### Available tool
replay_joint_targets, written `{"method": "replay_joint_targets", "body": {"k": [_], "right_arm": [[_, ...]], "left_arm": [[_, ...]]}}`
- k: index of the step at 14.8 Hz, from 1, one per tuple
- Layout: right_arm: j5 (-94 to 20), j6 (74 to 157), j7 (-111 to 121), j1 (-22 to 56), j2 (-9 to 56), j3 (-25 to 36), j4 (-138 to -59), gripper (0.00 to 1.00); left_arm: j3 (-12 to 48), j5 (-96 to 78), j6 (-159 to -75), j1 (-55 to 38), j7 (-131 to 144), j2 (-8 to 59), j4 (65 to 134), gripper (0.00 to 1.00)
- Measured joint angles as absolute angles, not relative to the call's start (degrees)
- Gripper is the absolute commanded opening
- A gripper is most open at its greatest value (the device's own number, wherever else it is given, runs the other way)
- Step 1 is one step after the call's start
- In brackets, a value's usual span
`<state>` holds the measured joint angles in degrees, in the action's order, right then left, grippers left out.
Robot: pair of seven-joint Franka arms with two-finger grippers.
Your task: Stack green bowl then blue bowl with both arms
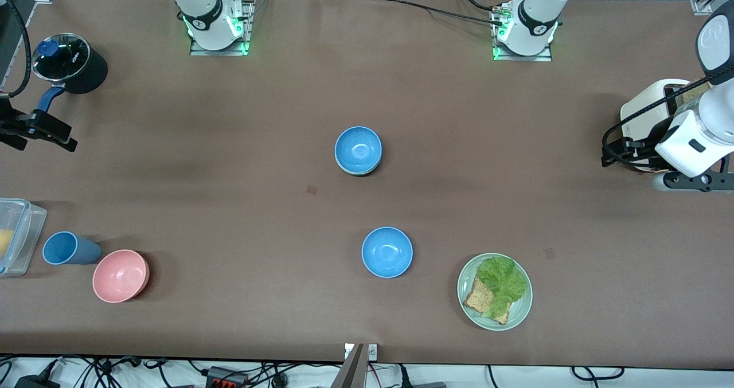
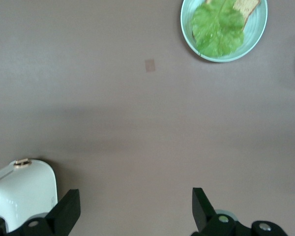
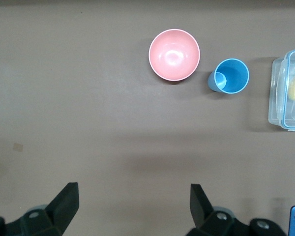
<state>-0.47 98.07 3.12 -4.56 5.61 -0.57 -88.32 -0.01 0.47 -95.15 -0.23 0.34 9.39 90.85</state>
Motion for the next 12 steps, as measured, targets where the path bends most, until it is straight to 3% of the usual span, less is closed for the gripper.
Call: {"method": "replay_joint_targets", "body": {"k": [12], "right_arm": [[-0.43,95.58,3.12,-4.34,5.34,-1.85,-88.35,1.0]], "left_arm": [[-0.07,-0.13,-91.26,-1.29,0.69,4.81,91.64,1.0]]}}
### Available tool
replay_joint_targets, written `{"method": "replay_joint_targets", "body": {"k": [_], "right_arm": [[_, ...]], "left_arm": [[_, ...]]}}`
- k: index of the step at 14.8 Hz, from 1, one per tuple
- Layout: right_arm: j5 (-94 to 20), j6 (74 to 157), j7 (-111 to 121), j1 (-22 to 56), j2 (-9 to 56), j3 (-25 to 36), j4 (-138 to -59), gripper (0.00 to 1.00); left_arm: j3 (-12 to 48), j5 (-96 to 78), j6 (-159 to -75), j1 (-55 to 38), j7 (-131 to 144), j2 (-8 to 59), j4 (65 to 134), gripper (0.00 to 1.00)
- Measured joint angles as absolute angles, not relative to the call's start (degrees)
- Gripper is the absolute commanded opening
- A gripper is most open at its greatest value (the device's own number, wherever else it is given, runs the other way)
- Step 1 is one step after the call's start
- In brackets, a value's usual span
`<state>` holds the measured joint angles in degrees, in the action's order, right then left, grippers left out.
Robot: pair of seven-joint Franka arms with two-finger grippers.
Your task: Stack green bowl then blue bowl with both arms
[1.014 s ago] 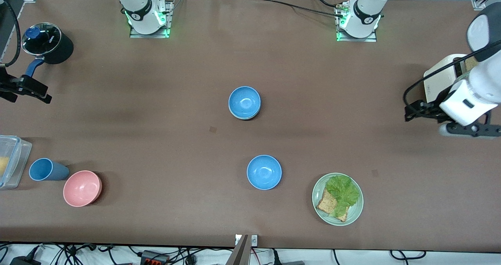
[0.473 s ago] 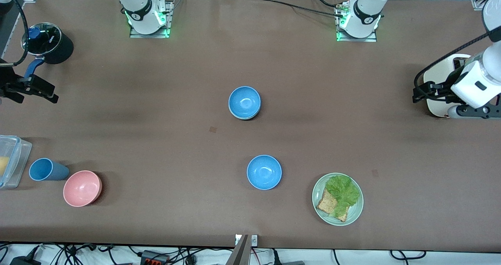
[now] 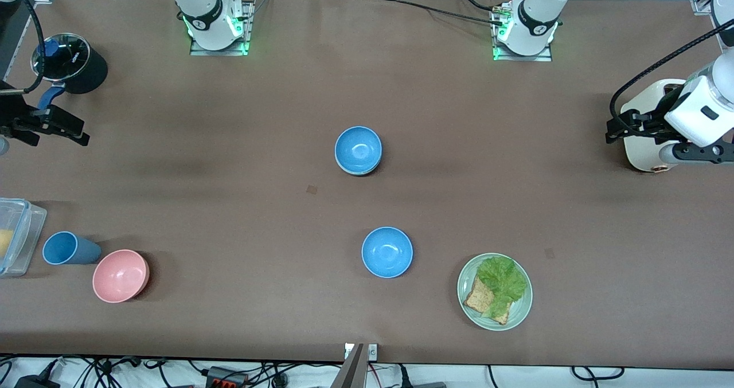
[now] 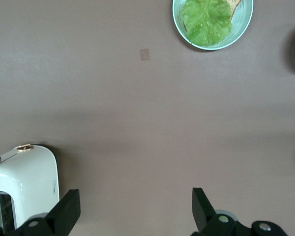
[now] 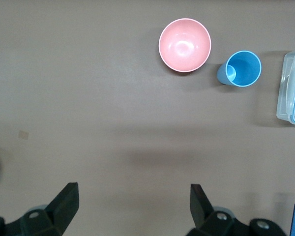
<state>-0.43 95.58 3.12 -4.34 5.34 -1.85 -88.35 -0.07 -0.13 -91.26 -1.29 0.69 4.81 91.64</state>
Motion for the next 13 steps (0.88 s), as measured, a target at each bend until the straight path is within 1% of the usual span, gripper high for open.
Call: {"method": "replay_joint_targets", "body": {"k": [3,6,8,13], "right_arm": [[-0.43,95.69,3.12,-4.34,4.92,-1.87,-89.27,1.0],[-0.4,98.04,3.12,-4.34,1.39,-1.88,-94.36,1.0],[-0.37,98.24,3.12,-4.34,-1.1,-1.88,-97.2,1.0],[-0.37,98.05,3.12,-4.33,-2.37,-2.2,-98.38,1.0]], "left_arm": [[-0.12,-2.38,-91.05,-1.48,0.88,4.92,90.78,1.0],[-0.19,-2.39,-89.35,-1.52,4.28,5.23,89.57,1.0],[-0.17,-2.39,-89.36,-1.69,5.85,5.26,89.49,1.0],[-0.27,-2.39,-89.99,-1.65,6.56,4.79,89.24,1.0]]}}
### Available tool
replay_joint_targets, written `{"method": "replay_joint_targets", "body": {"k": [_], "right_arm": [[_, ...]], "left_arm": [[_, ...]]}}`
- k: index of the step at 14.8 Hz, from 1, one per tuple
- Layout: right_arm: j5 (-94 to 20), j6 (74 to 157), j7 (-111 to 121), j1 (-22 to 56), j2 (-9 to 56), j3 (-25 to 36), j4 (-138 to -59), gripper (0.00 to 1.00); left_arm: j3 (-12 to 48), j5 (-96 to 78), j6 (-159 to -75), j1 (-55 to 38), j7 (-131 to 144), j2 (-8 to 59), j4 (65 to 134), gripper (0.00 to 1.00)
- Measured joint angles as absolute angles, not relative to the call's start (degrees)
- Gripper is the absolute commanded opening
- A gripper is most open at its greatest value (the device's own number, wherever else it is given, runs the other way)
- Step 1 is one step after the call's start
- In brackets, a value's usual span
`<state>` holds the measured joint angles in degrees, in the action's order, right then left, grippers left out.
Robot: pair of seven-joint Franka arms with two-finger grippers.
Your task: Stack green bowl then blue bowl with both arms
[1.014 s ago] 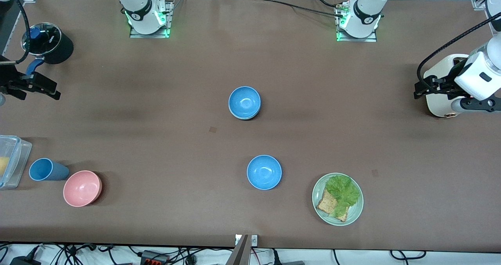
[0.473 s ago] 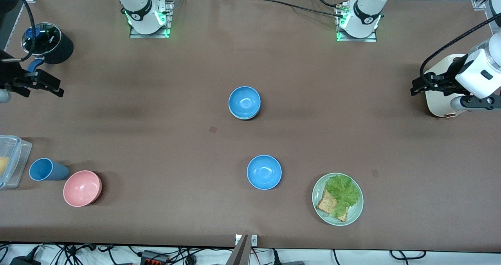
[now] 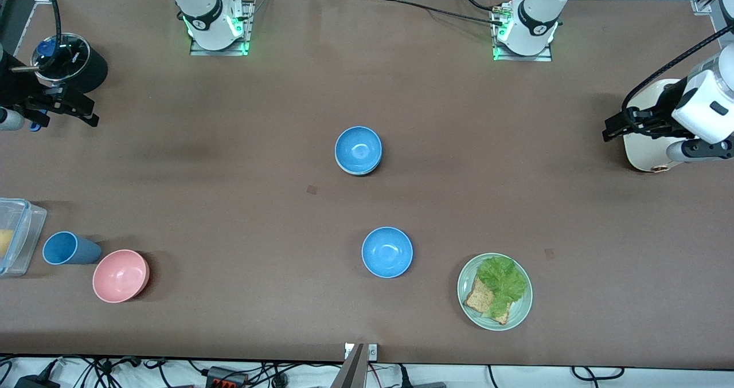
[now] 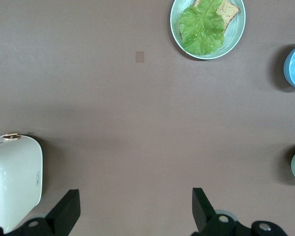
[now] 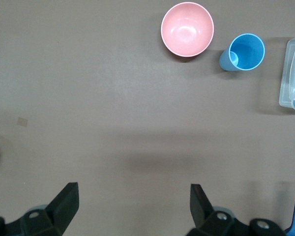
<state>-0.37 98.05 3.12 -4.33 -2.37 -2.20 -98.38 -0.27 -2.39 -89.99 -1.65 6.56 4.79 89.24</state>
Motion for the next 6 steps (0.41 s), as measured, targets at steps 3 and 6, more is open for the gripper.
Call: {"method": "replay_joint_targets", "body": {"k": [3,6], "right_arm": [[-0.37,98.04,3.12,-4.33,-2.37,-2.23,-98.45,1.0],[-0.37,98.07,3.12,-4.33,-2.37,-2.23,-98.45,1.0]], "left_arm": [[-0.3,-2.39,-90.73,-1.76,7.21,4.37,89.61,1.0],[-0.26,-2.39,-90.73,-1.89,7.22,4.33,89.88,1.0]]}}
